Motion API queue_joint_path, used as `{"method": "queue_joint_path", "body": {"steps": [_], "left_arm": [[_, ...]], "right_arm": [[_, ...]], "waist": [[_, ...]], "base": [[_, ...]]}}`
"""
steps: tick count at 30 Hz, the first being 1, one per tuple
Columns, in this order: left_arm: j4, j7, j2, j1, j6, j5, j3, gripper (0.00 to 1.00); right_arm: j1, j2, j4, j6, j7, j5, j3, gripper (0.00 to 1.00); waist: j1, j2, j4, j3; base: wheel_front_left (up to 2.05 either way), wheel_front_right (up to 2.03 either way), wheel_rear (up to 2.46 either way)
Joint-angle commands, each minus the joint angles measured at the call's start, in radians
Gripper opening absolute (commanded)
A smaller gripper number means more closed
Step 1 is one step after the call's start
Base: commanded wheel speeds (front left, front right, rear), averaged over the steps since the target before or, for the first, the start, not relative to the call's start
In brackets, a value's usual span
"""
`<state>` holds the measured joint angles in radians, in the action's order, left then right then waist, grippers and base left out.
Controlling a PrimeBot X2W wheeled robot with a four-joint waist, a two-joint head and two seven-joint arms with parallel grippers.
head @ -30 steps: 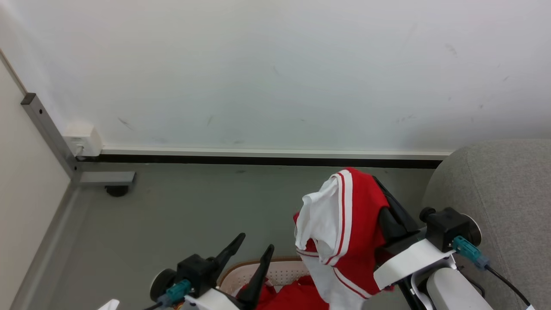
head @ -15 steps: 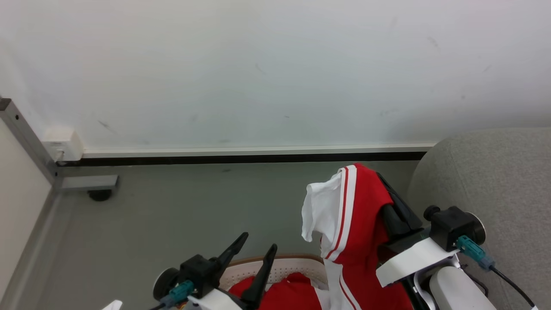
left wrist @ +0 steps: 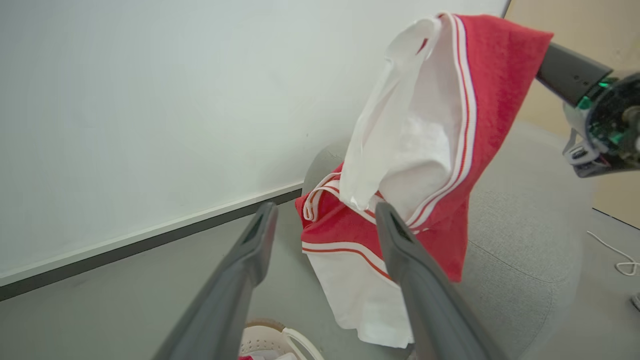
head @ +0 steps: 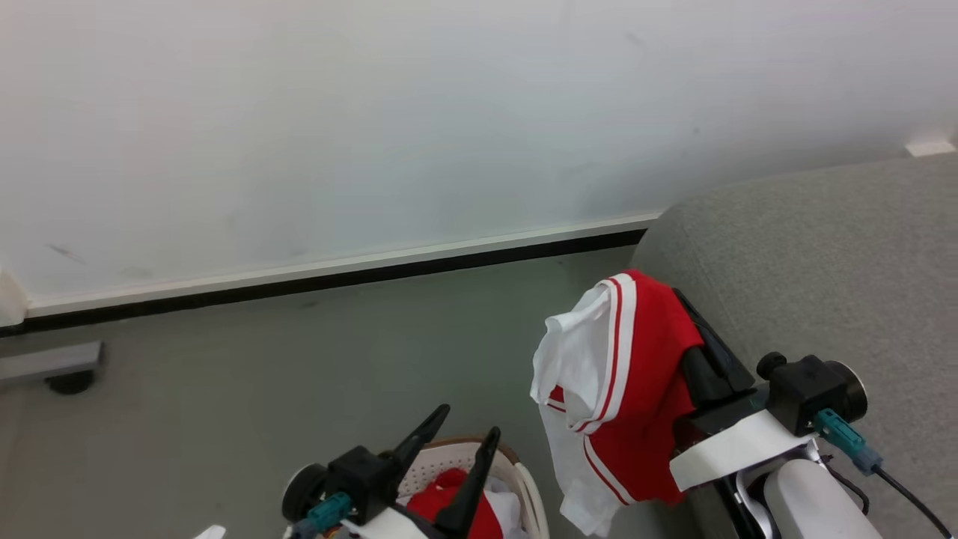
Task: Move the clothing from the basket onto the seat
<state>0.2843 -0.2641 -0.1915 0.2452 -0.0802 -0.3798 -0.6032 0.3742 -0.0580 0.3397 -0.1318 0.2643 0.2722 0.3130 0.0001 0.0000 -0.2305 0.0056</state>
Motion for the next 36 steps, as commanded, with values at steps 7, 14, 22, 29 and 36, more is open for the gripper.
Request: {"method": "queue_joint_path", "body": {"steps": [7,14,22,29,36], "left_arm": [[-0.009,0.000,0.021,0.014,-0.012,0.024,-0.014,1.00],[-0.024,0.000,0.014,0.041,-0.029,0.040,-0.039,1.00],[-0.071,0.005,-0.041,0.128,-0.041,0.048,-0.063,1.00],[-0.133,0.012,-0.110,0.223,-0.050,0.015,-0.057,1.00],[-0.182,0.007,-0.176,0.267,-0.050,-0.002,-0.028,1.00]], "right_arm": [[-0.009,-0.029,-0.037,0.002,0.000,-0.013,-0.019,0.00],[-0.010,-0.031,-0.082,0.002,0.000,-0.006,-0.058,0.00],[0.095,-0.044,-0.124,0.002,-0.011,-0.048,-0.162,0.00],[0.347,-0.109,-0.173,0.002,-0.132,-0.060,-0.304,0.00],[0.635,-0.231,-0.167,0.002,-0.290,-0.073,-0.461,0.00]], "waist": [[-0.0001,0.0000,-0.100,0.025],[-0.0001,0.0000,-0.142,0.089],[-0.0001,0.0000,-0.102,0.243],[-0.0001,0.0000,-0.041,0.422],[-0.0001,0.0000,-0.007,0.546]], "base": [[0.00,0.00,0.00],[0.00,0.00,0.00],[0.00,0.00,0.00],[0.00,0.00,0.00],[0.00,0.00,0.00]]}}
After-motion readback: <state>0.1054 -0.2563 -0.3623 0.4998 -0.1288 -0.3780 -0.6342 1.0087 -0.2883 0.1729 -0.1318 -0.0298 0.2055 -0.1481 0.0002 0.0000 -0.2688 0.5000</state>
